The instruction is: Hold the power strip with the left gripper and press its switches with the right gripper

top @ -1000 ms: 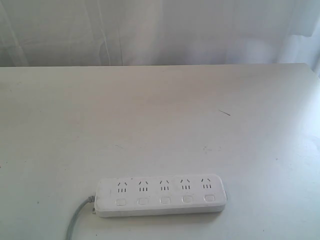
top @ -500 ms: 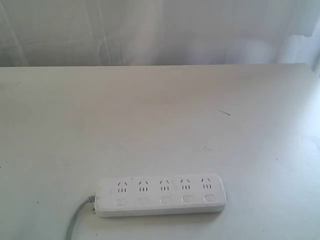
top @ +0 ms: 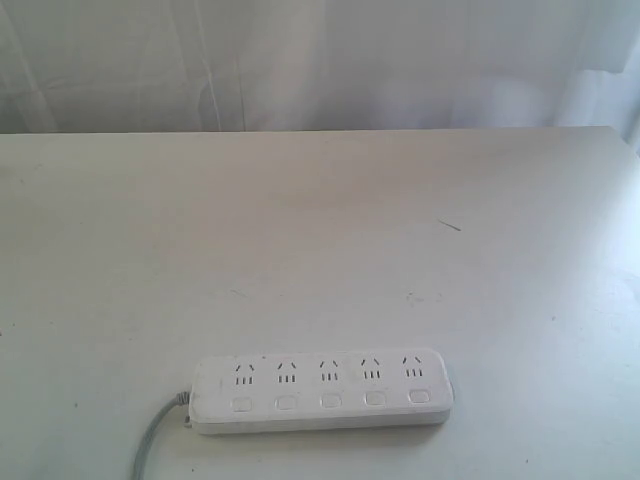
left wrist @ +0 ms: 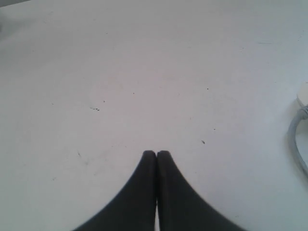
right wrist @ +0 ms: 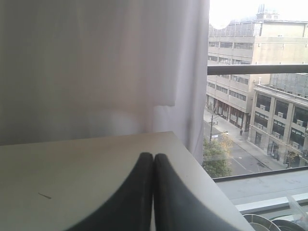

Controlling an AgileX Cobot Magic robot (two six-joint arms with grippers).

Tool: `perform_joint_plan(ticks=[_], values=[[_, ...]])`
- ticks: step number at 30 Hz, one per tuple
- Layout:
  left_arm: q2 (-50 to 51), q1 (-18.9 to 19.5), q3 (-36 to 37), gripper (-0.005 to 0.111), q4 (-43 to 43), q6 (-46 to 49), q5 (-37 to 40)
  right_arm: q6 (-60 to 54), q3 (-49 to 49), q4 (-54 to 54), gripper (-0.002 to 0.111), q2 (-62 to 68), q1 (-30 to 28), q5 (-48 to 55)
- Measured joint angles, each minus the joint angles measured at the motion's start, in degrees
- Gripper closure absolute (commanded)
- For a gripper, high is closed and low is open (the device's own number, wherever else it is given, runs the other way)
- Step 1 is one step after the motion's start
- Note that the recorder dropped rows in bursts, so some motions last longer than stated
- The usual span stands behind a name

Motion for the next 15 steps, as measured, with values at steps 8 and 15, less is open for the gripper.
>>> perform_joint_plan(ticks=[8, 15], values=[[0.00, 0.00, 0.00, 0.107, -0.27, -0.78, 0.00, 0.00, 0.00, 0.00, 0.108, 0.00, 0.00, 0.15], [0.00, 0.00, 0.00, 0.107, -0.27, -0.78, 0.00, 0.00, 0.00, 0.00, 0.108, 0.00, 0.00, 0.18]])
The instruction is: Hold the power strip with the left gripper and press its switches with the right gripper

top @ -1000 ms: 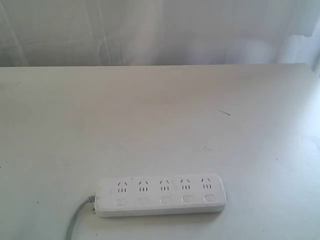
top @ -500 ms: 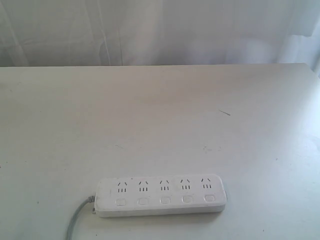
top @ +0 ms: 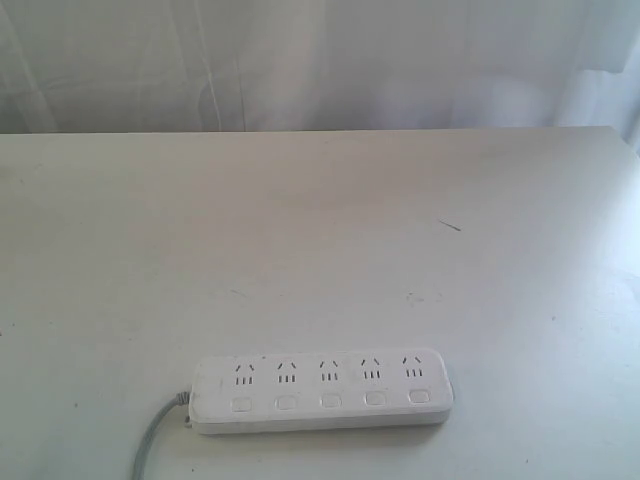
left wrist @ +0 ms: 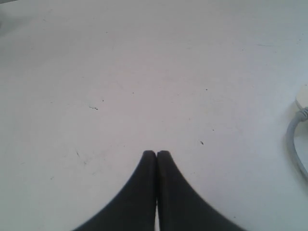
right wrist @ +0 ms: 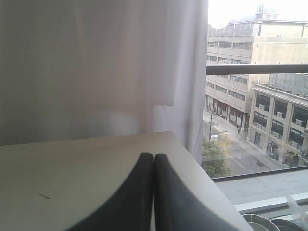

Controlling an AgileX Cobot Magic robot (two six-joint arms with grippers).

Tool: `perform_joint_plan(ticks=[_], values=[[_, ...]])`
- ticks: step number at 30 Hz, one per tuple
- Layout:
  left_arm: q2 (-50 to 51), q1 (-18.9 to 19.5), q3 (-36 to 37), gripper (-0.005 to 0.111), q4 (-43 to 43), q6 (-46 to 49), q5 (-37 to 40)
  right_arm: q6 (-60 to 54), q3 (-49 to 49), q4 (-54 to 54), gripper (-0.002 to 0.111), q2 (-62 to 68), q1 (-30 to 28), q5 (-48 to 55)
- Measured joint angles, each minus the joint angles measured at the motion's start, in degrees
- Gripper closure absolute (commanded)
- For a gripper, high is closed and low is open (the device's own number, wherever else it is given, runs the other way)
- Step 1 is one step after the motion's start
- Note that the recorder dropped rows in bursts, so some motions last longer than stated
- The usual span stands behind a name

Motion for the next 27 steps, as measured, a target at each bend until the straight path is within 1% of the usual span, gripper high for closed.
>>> perform_joint_plan(ticks=[14, 17, 19, 21, 24, 27], values=[[0.00, 0.00, 0.00, 0.107, 0.00, 0.00, 0.00, -0.12, 0.00, -0.10, 0.108, 0.00, 0.00, 0.48], [0.00, 0.00, 0.00, 0.107, 0.00, 0.00, 0.00, -2.16, 0.00, -0.10, 0.108, 0.00, 0.00, 0.34], [0.00, 0.00, 0.00, 0.107, 0.00, 0.00, 0.00, -9.17, 0.07, 0.58, 0.108, 0.00, 0.00, -2.20], [0.00, 0.00, 0.00, 0.107, 0.00, 0.00, 0.00, -22.25, 0.07, 5.09, 0.108, 0.00, 0.00, -7.91], [0.00, 0.00, 0.00, 0.107, 0.00, 0.00, 0.00, -42.43, 0.07, 19.03, 0.108, 0.00, 0.00, -14.60], [0.00, 0.00, 0.00, 0.107, 0.00, 0.00, 0.00, -58.37, 0.07, 38.69, 0.108, 0.00, 0.00, -13.79]])
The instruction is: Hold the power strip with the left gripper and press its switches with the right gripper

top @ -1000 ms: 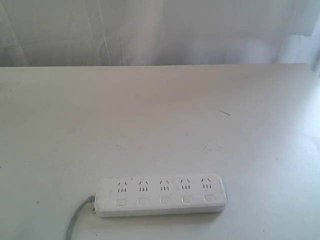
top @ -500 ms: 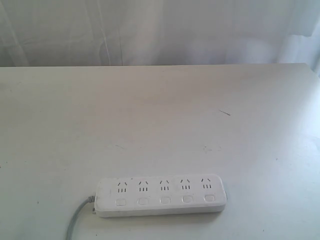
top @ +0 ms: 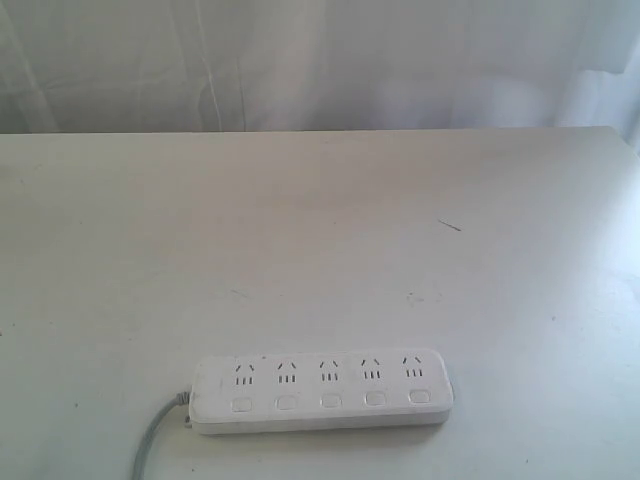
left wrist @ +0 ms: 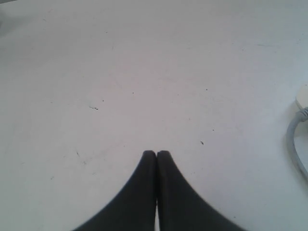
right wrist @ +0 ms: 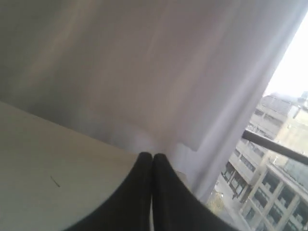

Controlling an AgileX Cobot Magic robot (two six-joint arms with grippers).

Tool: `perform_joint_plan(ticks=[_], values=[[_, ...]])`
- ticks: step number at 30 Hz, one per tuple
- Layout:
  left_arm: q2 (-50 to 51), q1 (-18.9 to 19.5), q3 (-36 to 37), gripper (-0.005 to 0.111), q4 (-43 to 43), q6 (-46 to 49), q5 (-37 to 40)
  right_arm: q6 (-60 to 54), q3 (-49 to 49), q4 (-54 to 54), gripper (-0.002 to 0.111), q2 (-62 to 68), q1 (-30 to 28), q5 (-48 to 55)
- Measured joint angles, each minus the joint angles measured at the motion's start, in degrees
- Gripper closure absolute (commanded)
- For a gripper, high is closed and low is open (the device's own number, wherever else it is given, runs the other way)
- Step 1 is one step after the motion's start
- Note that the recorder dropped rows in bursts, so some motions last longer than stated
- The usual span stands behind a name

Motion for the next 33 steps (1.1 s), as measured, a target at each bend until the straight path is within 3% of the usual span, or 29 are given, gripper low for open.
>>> perform_joint_plan(ticks=[4, 6, 14, 19, 23, 28, 33], values=[[0.00, 0.00, 0.00, 0.107, 0.00, 0.00, 0.00, -14.90, 0.00, 22.54, 0.108, 0.00, 0.00, 10.40], [0.00, 0.00, 0.00, 0.107, 0.00, 0.00, 0.00, -17.58, 0.00, 27.89, 0.108, 0.00, 0.00, 16.23], [0.00, 0.00, 0.00, 0.107, 0.00, 0.00, 0.00, -17.74, 0.00, 32.14, 0.108, 0.00, 0.00, 26.42], [0.00, 0.00, 0.00, 0.107, 0.00, 0.00, 0.00, -16.22, 0.00, 32.36, 0.108, 0.00, 0.00, 27.27], [0.00, 0.00, 0.00, 0.107, 0.00, 0.00, 0.00, -20.77, 0.00, 33.28, 0.108, 0.00, 0.00, 27.38], [0.00, 0.00, 0.00, 0.107, 0.00, 0.00, 0.00, -38.88, 0.00, 49.92, 0.108, 0.00, 0.00, 27.38], [0.00, 0.00, 0.00, 0.107, 0.00, 0.00, 0.00, -39.23, 0.00, 51.86, 0.108, 0.00, 0.00, 27.38]])
